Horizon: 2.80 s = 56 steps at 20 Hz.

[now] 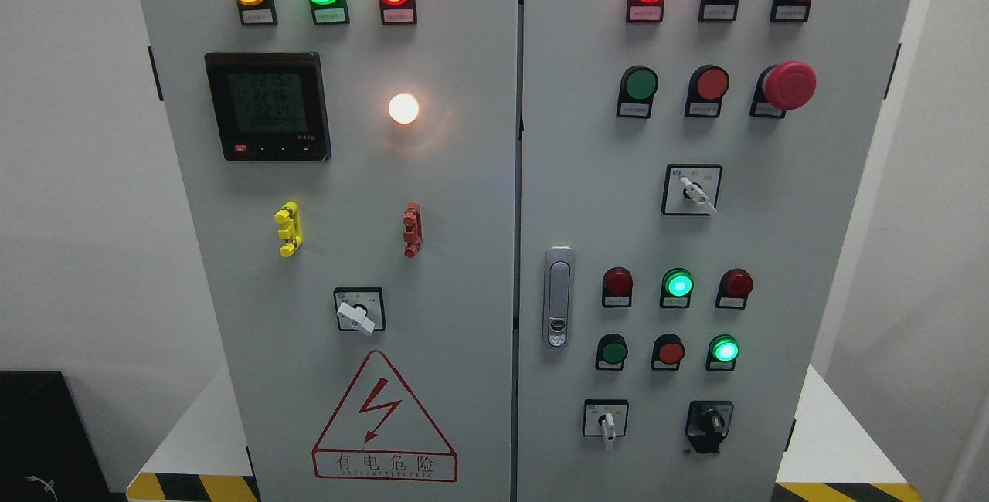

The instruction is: Flip black knob to close circuit

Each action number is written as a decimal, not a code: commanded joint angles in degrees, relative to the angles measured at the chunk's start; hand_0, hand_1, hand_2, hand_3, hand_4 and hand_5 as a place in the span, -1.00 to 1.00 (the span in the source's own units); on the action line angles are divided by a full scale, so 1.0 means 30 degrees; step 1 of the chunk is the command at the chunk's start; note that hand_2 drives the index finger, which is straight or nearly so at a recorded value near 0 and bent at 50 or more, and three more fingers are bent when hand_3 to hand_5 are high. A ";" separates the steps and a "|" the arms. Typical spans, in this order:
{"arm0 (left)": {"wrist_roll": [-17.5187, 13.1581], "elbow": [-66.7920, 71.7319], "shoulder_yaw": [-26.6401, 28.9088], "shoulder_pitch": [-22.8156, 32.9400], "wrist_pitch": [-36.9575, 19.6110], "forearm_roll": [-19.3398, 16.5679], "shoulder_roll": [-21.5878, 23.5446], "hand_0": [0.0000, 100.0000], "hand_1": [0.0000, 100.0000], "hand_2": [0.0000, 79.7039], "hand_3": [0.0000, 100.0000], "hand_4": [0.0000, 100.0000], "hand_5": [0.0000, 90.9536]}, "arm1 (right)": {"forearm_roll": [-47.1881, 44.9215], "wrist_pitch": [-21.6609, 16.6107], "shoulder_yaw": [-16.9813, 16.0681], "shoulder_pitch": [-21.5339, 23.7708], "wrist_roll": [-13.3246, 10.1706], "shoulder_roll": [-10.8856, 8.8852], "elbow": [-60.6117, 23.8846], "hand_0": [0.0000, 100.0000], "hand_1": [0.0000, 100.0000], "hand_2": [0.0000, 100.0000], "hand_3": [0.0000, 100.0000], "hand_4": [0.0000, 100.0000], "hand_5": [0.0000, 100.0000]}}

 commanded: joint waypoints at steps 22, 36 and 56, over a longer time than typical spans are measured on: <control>0.0000 0.0411 -0.0381 0.0000 0.0008 -0.0410 0.0000 -1.00 -1.00 -1.00 -1.00 -1.00 -1.00 | 0.3716 -0.0555 0.2753 -0.0511 -0.4486 -0.0305 -0.6640 -0.98 -0.63 -0.75 -0.50 -0.62 -0.98; 0.0000 0.0411 -0.0381 0.0000 0.0008 -0.0410 0.0000 -1.00 -1.00 -1.00 -1.00 -1.00 -1.00 | 1.1857 -0.0467 0.1557 -0.0189 -0.9031 -0.0188 -1.6745 -0.96 -0.77 0.33 0.77 0.44 0.32; 0.0000 0.0411 -0.0381 0.0000 0.0008 -0.0410 0.0000 -1.00 -1.00 -1.00 -1.00 -1.00 -1.00 | 2.0566 0.3605 -0.0089 -0.2237 -0.5517 -0.0129 -2.8910 -1.00 -1.00 0.53 0.92 0.54 0.50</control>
